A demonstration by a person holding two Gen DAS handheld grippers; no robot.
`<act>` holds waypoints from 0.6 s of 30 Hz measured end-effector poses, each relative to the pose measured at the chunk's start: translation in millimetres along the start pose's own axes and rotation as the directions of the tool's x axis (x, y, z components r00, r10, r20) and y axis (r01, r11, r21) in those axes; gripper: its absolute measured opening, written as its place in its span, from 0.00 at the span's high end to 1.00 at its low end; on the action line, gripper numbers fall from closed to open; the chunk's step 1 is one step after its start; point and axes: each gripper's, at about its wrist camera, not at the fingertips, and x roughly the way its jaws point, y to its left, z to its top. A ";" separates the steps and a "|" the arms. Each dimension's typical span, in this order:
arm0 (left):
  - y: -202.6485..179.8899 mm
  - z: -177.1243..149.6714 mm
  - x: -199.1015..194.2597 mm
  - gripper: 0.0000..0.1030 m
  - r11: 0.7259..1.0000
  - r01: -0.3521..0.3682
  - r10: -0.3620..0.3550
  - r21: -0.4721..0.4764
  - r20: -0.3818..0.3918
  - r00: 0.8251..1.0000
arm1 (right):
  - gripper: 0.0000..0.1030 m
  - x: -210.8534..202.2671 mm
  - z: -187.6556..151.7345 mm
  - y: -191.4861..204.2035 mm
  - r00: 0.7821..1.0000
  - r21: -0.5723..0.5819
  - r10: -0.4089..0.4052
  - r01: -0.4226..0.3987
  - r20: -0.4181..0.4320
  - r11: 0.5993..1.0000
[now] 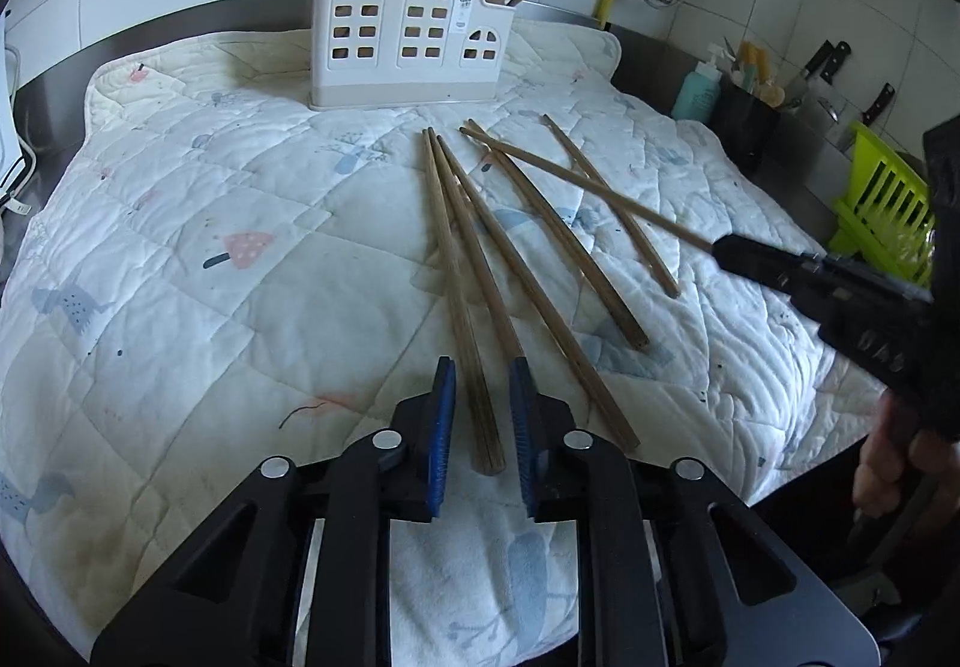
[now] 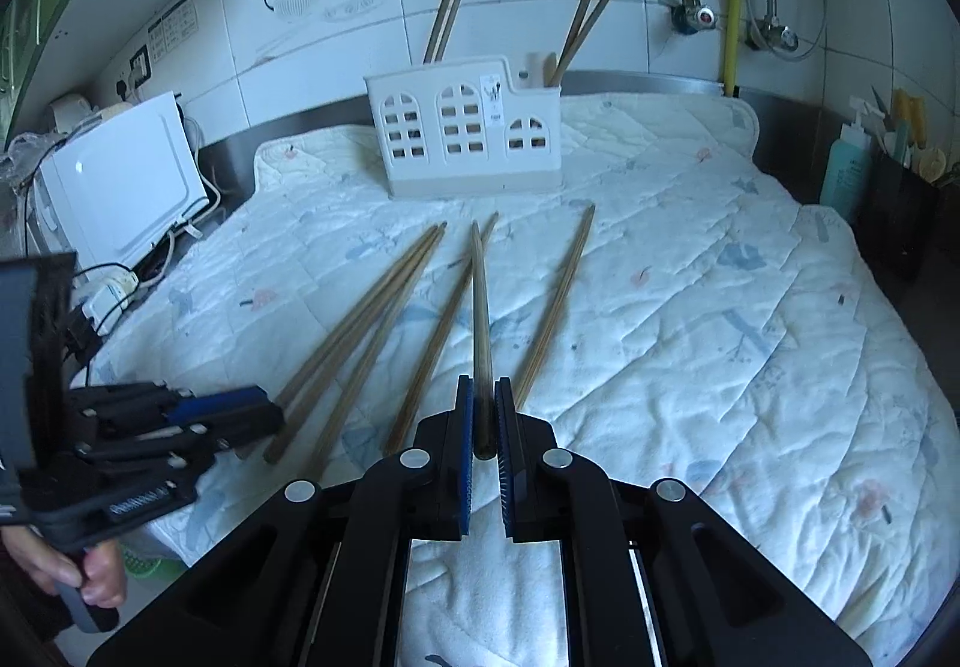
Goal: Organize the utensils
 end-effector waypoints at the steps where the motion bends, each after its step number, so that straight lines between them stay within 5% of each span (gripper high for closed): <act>1: 0.3 -0.3 1.3 0.88 1.000 -0.012 0.012 0.004 -0.004 1.000 | 0.93 -3.5 3.1 0.1 1.000 -0.003 -0.001 0.001 0.012 1.000; 12: 8.7 6.8 4.7 0.94 0.999 -0.026 0.026 -0.038 0.008 1.000 | 0.93 -33.9 40.6 -4.9 0.992 -0.016 0.020 -0.018 0.125 1.000; 18: 13.2 18.5 -12.7 0.95 0.999 -0.025 0.029 -0.048 0.075 0.997 | 0.94 -46.3 68.3 -11.6 0.984 -0.022 0.035 -0.031 0.172 0.999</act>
